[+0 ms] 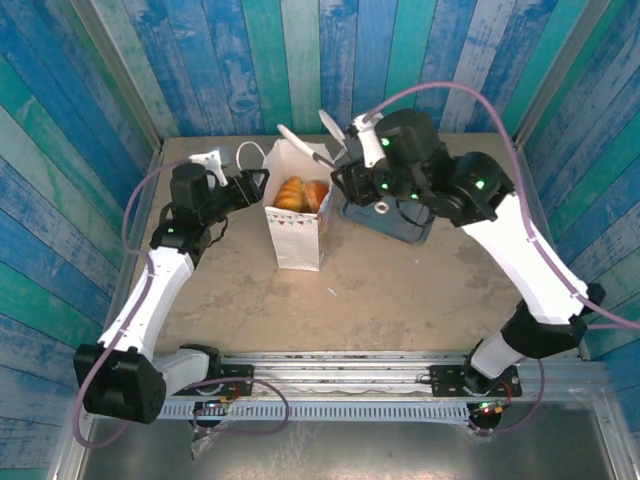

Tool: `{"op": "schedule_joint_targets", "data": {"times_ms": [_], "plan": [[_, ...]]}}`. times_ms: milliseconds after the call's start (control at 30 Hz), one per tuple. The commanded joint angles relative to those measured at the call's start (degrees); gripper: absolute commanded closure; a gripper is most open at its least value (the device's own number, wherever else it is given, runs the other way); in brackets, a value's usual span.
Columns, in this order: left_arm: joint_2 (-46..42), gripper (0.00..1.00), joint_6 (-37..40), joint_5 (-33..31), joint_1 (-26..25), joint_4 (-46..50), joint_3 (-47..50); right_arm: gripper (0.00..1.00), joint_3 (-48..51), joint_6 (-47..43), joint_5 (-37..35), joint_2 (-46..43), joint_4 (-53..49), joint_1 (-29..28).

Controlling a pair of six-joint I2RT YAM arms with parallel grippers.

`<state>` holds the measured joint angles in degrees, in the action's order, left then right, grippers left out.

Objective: Place the fake bread into the paper bag

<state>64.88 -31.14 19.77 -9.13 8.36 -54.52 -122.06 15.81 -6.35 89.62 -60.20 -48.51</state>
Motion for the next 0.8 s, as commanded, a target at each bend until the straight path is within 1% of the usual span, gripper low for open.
{"op": "schedule_joint_targets", "data": {"times_ms": [0, 133, 167, 267, 367, 433, 567, 667, 767], "plan": [[-2.9, 0.16, 1.1, -0.9, -0.2, 0.6, 1.0, 0.41, 2.2, 1.7, 4.4, -3.8, 3.6, 4.5], [-4.0, 0.11, 1.9, -2.2, -0.2, 1.5, 1.2, 0.41, 7.7, 2.8, 9.3, -8.4, 5.5, 12.1], [-4.3, 0.10, 1.9, -2.3, -0.2, 1.4, 1.3, 0.41, 9.4, 3.0, 11.1, -9.4, 5.7, 15.3], [-5.1, 0.05, 1.9, -2.8, -0.2, 0.7, 1.7, 0.41, 14.5, 3.3, 16.3, -11.0, 5.8, 23.2], [-6.1, 0.02, 1.9, -3.8, -0.2, -0.3, 2.4, 0.41, 20.2, 3.0, 19.1, -11.1, 6.0, 29.3], [-6.9, 0.00, 2.0, -4.7, -0.2, -0.4, 2.9, 0.42, 23.2, 2.6, 20.0, -10.1, 6.0, 32.2], [-8.3, 0.06, 2.9, -6.0, -0.2, -0.8, 3.8, 0.42, 27.7, 2.1, 23.7, -6.2, 6.9, 36.5], [-9.1, 0.06, 3.6, -5.9, -0.2, -2.0, 5.0, 0.43, 28.5, 1.8, 24.7, -2.1, 7.2, 38.3], [-9.2, 0.06, 4.7, -5.4, -0.2, -2.5, 5.6, 0.43, 27.7, 1.2, 24.2, 2.4, 7.1, 39.6]]}}
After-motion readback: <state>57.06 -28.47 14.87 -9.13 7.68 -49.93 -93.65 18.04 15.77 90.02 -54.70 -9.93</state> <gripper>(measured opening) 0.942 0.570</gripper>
